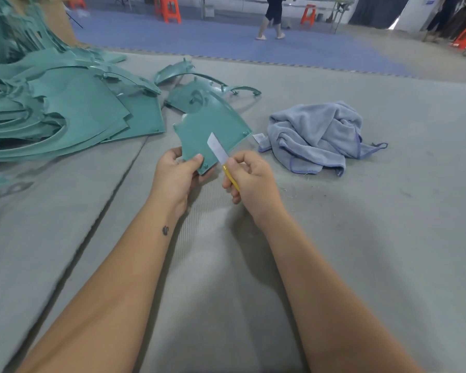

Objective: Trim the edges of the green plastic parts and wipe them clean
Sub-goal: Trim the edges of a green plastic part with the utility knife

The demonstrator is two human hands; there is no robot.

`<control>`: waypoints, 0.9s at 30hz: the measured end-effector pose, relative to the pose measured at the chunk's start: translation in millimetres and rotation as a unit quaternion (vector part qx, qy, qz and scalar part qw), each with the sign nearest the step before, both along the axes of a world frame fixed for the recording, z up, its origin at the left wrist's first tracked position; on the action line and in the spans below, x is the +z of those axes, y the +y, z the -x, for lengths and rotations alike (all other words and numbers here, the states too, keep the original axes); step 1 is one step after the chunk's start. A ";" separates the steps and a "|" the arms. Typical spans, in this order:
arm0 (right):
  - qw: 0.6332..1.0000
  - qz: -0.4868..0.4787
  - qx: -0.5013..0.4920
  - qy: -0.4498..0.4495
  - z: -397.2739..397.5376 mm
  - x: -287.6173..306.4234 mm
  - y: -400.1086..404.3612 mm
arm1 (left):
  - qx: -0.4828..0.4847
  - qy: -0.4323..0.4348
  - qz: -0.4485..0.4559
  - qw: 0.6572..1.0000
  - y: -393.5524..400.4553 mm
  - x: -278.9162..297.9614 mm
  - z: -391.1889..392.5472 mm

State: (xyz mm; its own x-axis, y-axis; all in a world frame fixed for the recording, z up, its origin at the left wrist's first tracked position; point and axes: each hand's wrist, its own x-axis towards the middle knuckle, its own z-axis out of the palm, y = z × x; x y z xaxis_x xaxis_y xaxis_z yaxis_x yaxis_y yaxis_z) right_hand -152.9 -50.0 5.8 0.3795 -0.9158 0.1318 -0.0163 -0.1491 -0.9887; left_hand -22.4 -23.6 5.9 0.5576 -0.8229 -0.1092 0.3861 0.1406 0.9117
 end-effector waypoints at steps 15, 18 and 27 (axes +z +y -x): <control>0.991 0.058 -0.017 0.120 2.8 -2.1 -5.0 | 0.028 0.040 0.017 0.999 -10.4 -0.9 3.6; 0.989 0.058 -0.015 0.136 2.9 -2.5 -5.7 | 0.017 0.023 0.012 1.000 -7.6 0.6 4.5; 0.990 0.042 0.004 0.132 4.6 -0.3 -6.3 | 0.003 0.023 0.016 1.000 -2.5 2.1 10.4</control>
State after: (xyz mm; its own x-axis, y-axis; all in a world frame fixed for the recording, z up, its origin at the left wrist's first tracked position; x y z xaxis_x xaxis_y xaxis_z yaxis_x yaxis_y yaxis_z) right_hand -157.5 -56.3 5.5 0.4182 -0.9025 0.1029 -0.2701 -0.2318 -0.9345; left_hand -32.8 -26.1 8.1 0.5569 -0.8235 -0.1085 0.4270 0.1717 0.8878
